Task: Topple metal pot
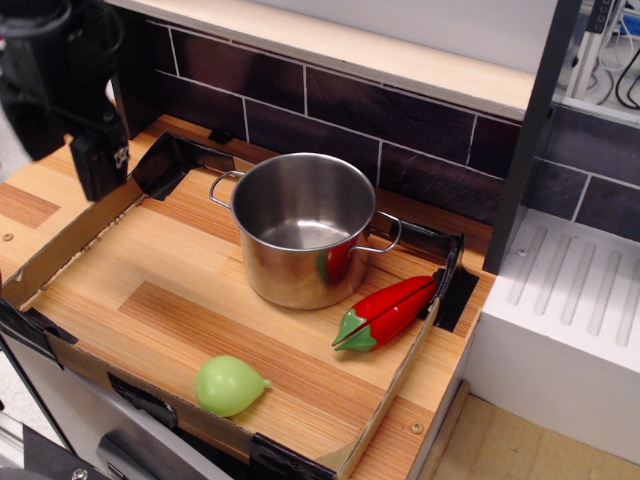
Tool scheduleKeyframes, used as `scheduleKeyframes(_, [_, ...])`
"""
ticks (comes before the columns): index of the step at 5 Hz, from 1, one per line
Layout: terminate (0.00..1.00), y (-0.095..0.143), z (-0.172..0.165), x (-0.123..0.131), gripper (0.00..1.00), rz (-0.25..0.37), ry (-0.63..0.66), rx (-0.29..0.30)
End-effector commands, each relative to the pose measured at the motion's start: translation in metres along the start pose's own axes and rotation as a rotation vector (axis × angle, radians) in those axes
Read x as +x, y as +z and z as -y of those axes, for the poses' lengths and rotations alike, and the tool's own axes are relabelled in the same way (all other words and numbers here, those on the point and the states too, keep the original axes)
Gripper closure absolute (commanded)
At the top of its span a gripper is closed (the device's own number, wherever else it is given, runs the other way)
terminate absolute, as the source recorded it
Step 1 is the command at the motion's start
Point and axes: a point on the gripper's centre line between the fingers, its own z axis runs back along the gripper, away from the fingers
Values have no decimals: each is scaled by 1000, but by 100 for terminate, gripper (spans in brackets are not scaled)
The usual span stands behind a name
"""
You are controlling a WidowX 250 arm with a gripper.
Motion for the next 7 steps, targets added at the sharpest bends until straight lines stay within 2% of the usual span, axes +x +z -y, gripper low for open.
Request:
scheduleKeyframes(1, [0,30,22,40,0,77,-234,10])
scheduleKeyframes(2, [0,33,37,61,0,127,-264,-1])
scheduleKeyframes(3, [0,21,51,78,0,139,-294,-37])
scheduleKeyframes(5, [0,-11,59,106,0,104,-287,16])
scheduleKeyframes(7, [0,-30,61,118,0,85,-280,-12])
